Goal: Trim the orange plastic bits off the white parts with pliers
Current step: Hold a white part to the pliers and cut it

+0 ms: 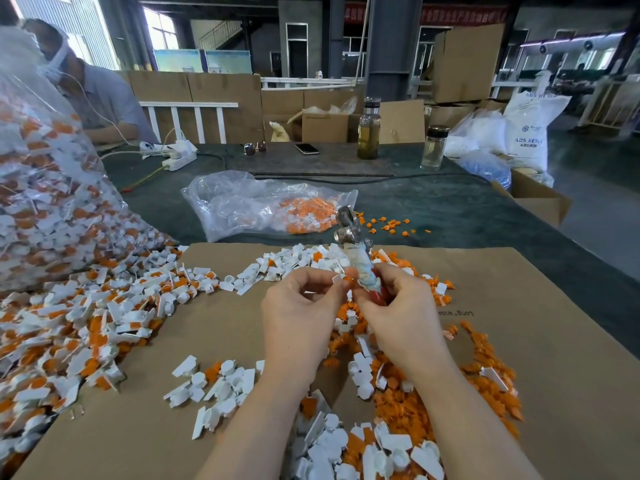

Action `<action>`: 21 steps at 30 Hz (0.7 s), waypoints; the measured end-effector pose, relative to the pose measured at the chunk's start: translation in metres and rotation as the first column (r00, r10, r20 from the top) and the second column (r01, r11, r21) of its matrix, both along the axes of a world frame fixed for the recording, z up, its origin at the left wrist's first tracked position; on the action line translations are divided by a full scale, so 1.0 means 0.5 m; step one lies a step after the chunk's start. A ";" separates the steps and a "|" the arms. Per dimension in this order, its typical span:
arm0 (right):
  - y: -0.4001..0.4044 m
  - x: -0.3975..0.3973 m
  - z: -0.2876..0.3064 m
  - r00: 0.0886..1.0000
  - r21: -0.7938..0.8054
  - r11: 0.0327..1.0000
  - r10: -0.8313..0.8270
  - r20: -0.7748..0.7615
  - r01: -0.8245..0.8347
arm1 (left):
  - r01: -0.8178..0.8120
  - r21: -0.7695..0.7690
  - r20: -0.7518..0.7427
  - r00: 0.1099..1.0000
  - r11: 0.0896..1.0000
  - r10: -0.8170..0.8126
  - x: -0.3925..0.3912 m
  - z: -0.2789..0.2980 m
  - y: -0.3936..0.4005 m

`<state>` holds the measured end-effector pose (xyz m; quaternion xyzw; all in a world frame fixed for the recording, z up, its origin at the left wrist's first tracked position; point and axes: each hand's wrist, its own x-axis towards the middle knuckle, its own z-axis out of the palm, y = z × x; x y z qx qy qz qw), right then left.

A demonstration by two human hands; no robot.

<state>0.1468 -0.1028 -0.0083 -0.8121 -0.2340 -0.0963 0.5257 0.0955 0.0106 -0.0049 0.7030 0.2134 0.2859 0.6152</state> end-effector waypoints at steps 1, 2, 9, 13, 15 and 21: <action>0.001 0.000 0.001 1.000 -0.002 1.000 0.005 0.001 -0.005 | 0.004 -0.030 0.000 1.000 1.000 -0.004 0.000 0.000 0.002; 0.000 -0.001 0.002 1.000 0.008 1.000 0.009 0.000 -0.009 | 0.020 -0.077 0.011 1.000 0.997 -0.019 0.000 0.001 0.004; -0.016 0.000 0.010 0.994 0.126 0.992 0.024 -0.102 -0.011 | 0.149 -0.295 0.174 0.980 0.944 -0.100 -0.006 0.009 0.013; -0.023 -0.001 0.013 0.986 0.115 0.992 0.076 -0.147 -0.059 | 0.159 -0.314 0.214 0.972 0.936 -0.093 -0.006 0.008 0.017; -0.030 0.000 0.014 0.974 0.059 0.991 0.132 -0.181 -0.123 | 0.171 -0.317 0.241 0.966 0.933 -0.095 -0.006 0.007 0.021; -0.055 0.006 0.021 0.923 -0.150 0.943 0.244 -0.296 -0.298 | 0.206 -0.287 0.299 0.947 0.936 -0.117 -0.004 0.000 0.038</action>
